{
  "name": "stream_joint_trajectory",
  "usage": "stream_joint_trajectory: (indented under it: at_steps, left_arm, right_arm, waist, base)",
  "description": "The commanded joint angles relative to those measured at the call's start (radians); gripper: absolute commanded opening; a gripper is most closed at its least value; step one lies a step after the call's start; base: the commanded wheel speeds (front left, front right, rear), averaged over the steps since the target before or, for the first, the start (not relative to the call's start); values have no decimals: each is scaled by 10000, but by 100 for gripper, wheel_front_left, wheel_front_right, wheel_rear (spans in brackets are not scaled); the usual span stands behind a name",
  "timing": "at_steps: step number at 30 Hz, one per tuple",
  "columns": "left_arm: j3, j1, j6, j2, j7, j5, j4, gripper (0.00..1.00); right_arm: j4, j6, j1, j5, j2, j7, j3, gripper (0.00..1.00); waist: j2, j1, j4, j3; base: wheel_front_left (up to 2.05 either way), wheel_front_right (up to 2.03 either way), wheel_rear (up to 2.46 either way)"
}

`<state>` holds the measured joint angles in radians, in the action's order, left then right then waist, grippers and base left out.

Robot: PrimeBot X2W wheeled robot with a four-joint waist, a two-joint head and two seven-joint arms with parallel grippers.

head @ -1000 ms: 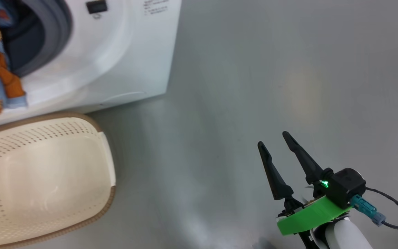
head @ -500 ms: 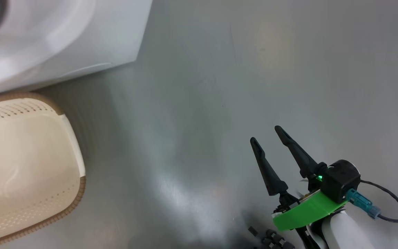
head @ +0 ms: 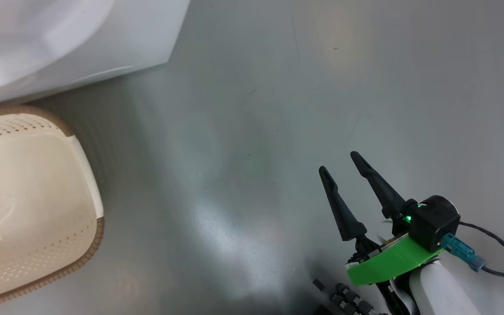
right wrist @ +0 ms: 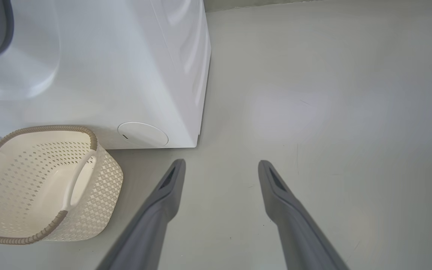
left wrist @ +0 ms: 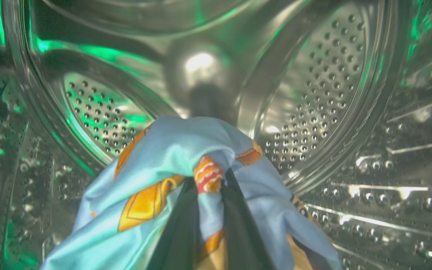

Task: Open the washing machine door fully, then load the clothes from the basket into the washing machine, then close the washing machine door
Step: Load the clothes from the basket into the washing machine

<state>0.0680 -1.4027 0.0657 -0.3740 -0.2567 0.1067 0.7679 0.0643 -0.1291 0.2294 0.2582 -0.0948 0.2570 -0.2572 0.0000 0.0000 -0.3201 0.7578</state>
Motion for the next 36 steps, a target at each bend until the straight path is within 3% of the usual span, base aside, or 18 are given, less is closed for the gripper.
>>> stream_joint_trajectory:
  at_steps: [1, 11, 12, 14, 15, 16, 23, 36]
  left_arm:
    - [-4, 54, 45, -353, -51, -162, -29, 0]
    - [-197, -171, 207, -130, -51, -216, 1518, 0]
    - [-204, -177, 229, -104, -51, -209, 1626, 18]
    - [-242, -193, 260, -60, -51, -213, 1851, 69]
    - [-259, -192, 292, -48, -51, -221, 1949, 80]
    - [-267, -189, 330, -32, -51, -220, 2075, 100]
    - [-321, -86, 562, 51, -51, -212, 2665, 100]
    - [-89, 636, 769, 447, -51, 172, 2566, 100]
  right_arm:
    - [-159, -16, -222, 151, -96, 48, -194, 100]
    - [-165, -16, -433, 150, -222, 48, -106, 100]
    - [-160, -16, -461, 146, -229, 48, -92, 100]
    - [-154, -16, -514, 141, -241, 48, -74, 100]
    - [-151, -16, -534, 139, -244, 48, -69, 100]
    - [-153, -16, -550, 139, -246, 48, -66, 100]
    - [-157, -16, -609, 147, -301, 48, -35, 100]
    - [-190, -16, -699, 107, -431, 48, 132, 100]
  waist:
    - [0, 0, 78, -81]
    - [0, 0, 252, -400]
    - [0, 0, 273, -437]
    - [0, 0, 311, -511]
    - [0, 0, 331, -554]
    - [0, 0, 348, -593]
    - [0, 0, 442, -771]
    - [0, 0, 787, -1105]
  base:
    - [0, 0, 0]
    - [0, 0, 0]
    - [0, 0, 0]
    - [0, 0, 0]
    - [0, 0, 0]
    - [0, 0, 0]
    - [0, 0, 0]
    - [0, 0, 0]
